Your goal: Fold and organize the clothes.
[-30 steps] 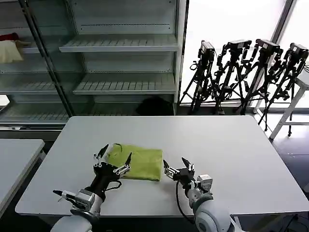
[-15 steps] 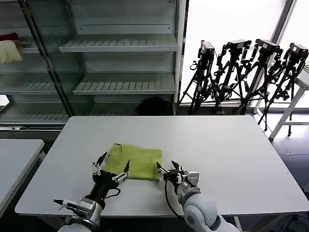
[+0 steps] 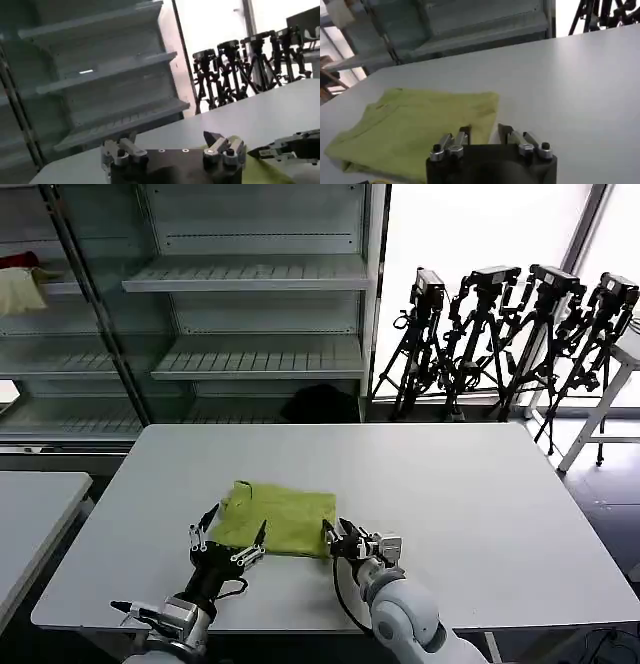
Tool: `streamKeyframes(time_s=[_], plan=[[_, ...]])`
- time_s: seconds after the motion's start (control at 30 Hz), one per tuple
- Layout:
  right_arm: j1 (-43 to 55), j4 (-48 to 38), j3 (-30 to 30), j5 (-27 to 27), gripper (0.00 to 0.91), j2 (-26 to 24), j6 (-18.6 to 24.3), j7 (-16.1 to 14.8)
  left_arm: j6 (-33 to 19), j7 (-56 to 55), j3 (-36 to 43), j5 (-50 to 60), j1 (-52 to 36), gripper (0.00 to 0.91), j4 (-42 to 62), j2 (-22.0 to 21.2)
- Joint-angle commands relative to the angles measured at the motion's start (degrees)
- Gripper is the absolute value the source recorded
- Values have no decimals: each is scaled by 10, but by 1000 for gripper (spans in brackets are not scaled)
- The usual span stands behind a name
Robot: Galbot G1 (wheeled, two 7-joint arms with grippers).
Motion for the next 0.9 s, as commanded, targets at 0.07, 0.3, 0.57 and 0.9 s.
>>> streamKeyframes(time_s=[0.07, 0.3, 0.57, 0.9], plan=[[1, -14, -3, -1, 343, 6, 0, -16, -2, 4, -2, 1, 5, 907, -2, -2], [4, -15, -8, -4, 0, 5, 10, -23, -1, 5, 1, 1, 4, 907, -1, -3], [2, -8, -8, -15, 0, 1, 20, -25, 0, 6, -1, 0, 4, 907, -2, -3], [-24, 32, 95, -11, 0, -102, 20, -65, -1, 3, -14, -13, 6, 907, -7, 1]])
